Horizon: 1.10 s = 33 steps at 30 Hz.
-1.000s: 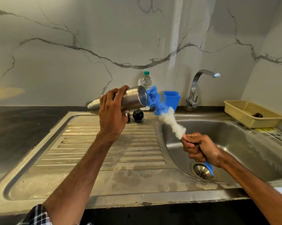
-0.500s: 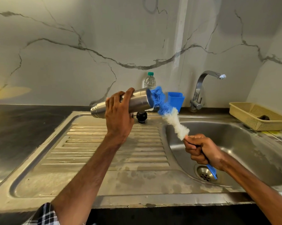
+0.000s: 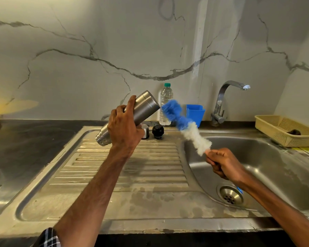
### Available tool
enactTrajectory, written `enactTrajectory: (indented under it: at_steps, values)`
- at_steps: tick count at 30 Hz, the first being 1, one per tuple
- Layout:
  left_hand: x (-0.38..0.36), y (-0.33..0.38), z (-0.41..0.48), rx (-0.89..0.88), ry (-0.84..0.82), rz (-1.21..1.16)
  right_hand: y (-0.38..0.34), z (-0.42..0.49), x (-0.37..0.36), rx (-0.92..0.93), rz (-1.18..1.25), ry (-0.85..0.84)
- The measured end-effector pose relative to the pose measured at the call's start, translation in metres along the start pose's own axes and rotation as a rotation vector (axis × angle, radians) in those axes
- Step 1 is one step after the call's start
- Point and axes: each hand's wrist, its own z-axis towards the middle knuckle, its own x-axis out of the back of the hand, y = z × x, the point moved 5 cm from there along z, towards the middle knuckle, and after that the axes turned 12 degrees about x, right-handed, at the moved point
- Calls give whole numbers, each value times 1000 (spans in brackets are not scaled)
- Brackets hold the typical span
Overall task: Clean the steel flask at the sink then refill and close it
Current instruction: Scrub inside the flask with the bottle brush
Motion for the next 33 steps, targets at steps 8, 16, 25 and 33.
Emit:
enactTrajectory:
  at_steps: [8, 16, 25, 33]
  values:
    - [4, 16, -7, -89, -40, -11, -9, -1, -3, 113, -98, 47]
    - [7, 23, -9, -156, -122, -4, -11, -2, -4, 146, -40, 100]
    - [13, 31, -8, -121, -107, -68, -12, -7, -10, 233, -63, 144]
    - [7, 35, -12, -92, -168, -141, -18, -6, -12, 311, -147, 146]
